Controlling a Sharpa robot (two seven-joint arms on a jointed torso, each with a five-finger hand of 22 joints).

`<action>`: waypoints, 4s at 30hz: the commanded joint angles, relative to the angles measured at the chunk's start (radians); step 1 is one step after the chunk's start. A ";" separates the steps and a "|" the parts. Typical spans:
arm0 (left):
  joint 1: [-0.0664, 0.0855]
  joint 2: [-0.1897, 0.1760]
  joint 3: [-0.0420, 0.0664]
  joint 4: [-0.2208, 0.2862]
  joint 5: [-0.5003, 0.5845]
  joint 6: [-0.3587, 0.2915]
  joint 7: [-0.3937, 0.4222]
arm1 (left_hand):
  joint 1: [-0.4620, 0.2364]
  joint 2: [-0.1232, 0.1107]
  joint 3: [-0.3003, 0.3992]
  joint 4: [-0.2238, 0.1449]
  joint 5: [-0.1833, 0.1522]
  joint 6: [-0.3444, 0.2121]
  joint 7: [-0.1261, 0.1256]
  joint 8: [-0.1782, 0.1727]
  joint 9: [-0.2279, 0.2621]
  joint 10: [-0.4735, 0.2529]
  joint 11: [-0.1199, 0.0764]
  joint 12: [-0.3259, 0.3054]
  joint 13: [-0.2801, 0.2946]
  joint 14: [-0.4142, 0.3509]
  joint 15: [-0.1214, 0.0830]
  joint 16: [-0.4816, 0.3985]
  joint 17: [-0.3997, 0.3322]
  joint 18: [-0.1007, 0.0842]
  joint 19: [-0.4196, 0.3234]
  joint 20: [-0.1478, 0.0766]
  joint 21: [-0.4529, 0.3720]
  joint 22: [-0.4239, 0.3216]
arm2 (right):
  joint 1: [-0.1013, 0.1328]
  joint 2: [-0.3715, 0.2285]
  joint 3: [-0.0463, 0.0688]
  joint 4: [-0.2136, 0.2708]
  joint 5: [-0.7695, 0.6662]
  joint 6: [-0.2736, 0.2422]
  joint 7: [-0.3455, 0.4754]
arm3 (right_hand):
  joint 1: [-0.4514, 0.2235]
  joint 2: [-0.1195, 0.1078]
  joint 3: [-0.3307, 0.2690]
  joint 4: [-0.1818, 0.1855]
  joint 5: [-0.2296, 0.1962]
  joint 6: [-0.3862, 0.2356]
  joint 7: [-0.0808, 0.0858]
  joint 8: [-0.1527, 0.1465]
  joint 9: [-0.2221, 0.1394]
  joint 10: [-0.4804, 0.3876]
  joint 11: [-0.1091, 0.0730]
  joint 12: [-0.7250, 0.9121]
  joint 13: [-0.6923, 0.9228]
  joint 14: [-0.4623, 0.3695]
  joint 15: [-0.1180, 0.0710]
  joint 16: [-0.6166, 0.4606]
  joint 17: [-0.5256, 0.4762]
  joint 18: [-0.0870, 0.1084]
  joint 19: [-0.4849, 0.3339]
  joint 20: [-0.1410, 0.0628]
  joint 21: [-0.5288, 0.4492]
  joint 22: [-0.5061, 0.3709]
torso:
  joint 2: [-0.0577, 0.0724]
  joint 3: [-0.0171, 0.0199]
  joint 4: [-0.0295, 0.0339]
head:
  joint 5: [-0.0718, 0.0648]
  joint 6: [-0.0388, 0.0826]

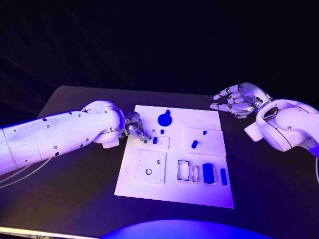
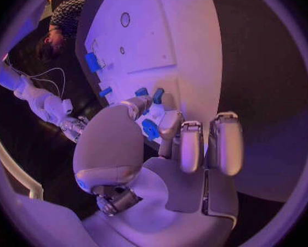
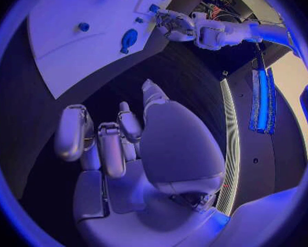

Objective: Assemble the parts on the task board

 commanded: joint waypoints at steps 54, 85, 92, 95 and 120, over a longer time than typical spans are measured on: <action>-0.006 0.080 -0.024 -0.049 -0.332 -0.311 0.511 | 0.409 -0.034 -0.092 -0.013 -0.007 -0.320 0.128 -0.124 -0.255 -0.656 0.145 -0.591 -0.703 -0.318 0.117 -0.449 -0.475 0.108 -0.371 0.102 -0.478 -0.630 | -0.004 -0.001 0.000 -0.003 -0.005 -0.007 0.018 | -0.009 0.005 0.005 0.000 -0.003 -0.001 -0.003 0.004 -0.003 -0.010 -0.002 -0.010 -0.011 0.065 -0.009 -0.010 0.095 0.019 -0.012 -0.002 -0.015 -0.008 | 0.002 0.0002 -0.0014 | -0.019 0.027; -0.009 0.149 -0.031 -0.129 -0.387 -0.197 0.460 | 0.434 -0.024 -0.055 -0.008 -0.004 -0.197 0.105 -0.148 -0.370 -0.526 0.124 -0.599 -0.803 -0.229 0.100 -0.301 -0.404 0.076 -0.276 0.089 -0.324 -0.437 | -0.004 0.006 0.000 -0.005 0.000 -0.024 0.032 | -0.004 0.005 0.015 -0.001 -0.002 -0.006 -0.004 0.009 -0.008 -0.084 -0.004 -0.084 -0.109 0.046 -0.011 -0.045 0.029 0.036 -0.054 -0.003 -0.100 -0.066 | 0.002 -0.0003 -0.0001 | -0.026 0.020; -0.012 0.159 -0.031 -0.145 -0.387 -0.190 0.463 | 0.442 -0.023 -0.035 -0.012 -0.006 -0.185 0.107 -0.151 -0.380 -0.516 0.124 -0.604 -0.812 -0.222 0.100 -0.288 -0.398 0.075 -0.275 0.089 -0.316 -0.428 | -0.004 0.006 0.000 -0.004 0.000 -0.022 0.031 | -0.004 0.005 0.015 -0.001 -0.002 -0.005 -0.005 0.010 -0.008 -0.083 -0.004 -0.084 -0.109 0.046 -0.011 -0.045 0.029 0.036 -0.053 -0.004 -0.099 -0.065 | 0.002 0.0007 0.0007 | -0.027 0.018; -0.014 0.163 -0.031 -0.150 -0.387 -0.181 0.463 | 0.448 -0.023 -0.022 -0.015 -0.006 -0.178 0.106 -0.152 -0.385 -0.509 0.123 -0.607 -0.818 -0.219 0.100 -0.281 -0.396 0.075 -0.274 0.089 -0.310 -0.421 | -0.004 0.006 0.000 -0.004 0.000 -0.022 0.030 | -0.004 0.005 0.015 -0.001 -0.002 -0.005 -0.005 0.010 -0.008 -0.083 -0.004 -0.084 -0.109 0.046 -0.011 -0.045 0.029 0.036 -0.053 -0.004 -0.099 -0.065 | 0.001 0.0008 0.0009 | -0.027 0.016; -0.021 0.172 -0.032 -0.161 -0.382 -0.153 0.458 | 0.463 -0.011 0.036 -0.045 -0.009 -0.129 0.108 -0.150 -0.403 -0.447 0.114 -0.607 -0.836 -0.184 0.092 -0.231 -0.353 0.067 -0.256 0.086 -0.265 -0.364 | -0.004 0.006 0.000 -0.004 0.000 -0.019 0.029 | -0.004 0.007 0.017 0.000 -0.002 -0.004 -0.005 0.012 -0.008 -0.079 -0.005 -0.082 -0.107 0.046 -0.011 -0.045 0.030 0.035 -0.052 -0.004 -0.099 -0.065 | 0.000 0.0006 0.0005 | -0.028 0.015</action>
